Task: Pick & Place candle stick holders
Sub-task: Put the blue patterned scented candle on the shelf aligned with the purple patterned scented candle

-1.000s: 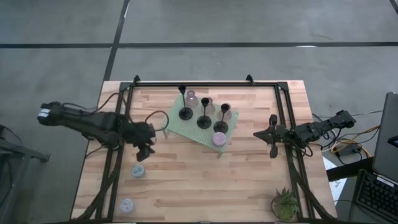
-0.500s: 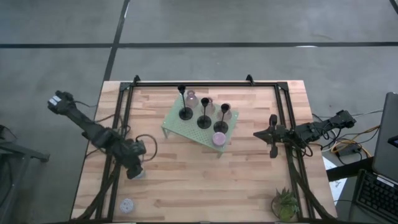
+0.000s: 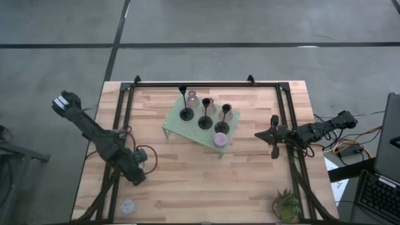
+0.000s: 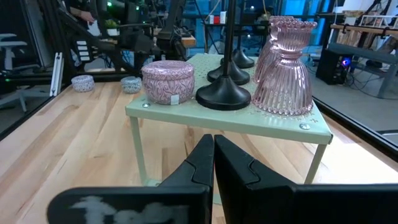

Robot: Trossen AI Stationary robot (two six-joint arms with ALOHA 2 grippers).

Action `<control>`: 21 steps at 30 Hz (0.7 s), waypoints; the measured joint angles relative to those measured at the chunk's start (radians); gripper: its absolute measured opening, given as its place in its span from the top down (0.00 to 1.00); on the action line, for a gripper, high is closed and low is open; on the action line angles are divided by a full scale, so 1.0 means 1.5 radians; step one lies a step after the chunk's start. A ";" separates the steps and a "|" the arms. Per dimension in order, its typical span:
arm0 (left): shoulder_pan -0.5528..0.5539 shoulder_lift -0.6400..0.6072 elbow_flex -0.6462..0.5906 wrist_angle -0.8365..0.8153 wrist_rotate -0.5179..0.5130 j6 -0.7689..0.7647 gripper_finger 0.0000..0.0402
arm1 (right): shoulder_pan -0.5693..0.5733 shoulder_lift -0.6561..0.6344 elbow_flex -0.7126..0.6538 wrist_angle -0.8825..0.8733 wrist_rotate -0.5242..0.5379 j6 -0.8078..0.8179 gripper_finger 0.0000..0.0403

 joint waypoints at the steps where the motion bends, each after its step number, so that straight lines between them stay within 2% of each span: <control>1: 0.000 0.006 0.000 0.000 0.000 -0.004 0.30 | 0.000 0.000 0.000 0.000 0.000 0.000 0.98; 8: -0.001 0.037 -0.001 0.008 0.006 0.001 0.21 | 0.000 0.000 0.000 0.000 0.000 0.000 0.98; 21: 0.003 0.003 0.004 -0.015 0.063 0.009 0.21 | 0.000 0.000 0.000 0.000 0.000 0.000 0.98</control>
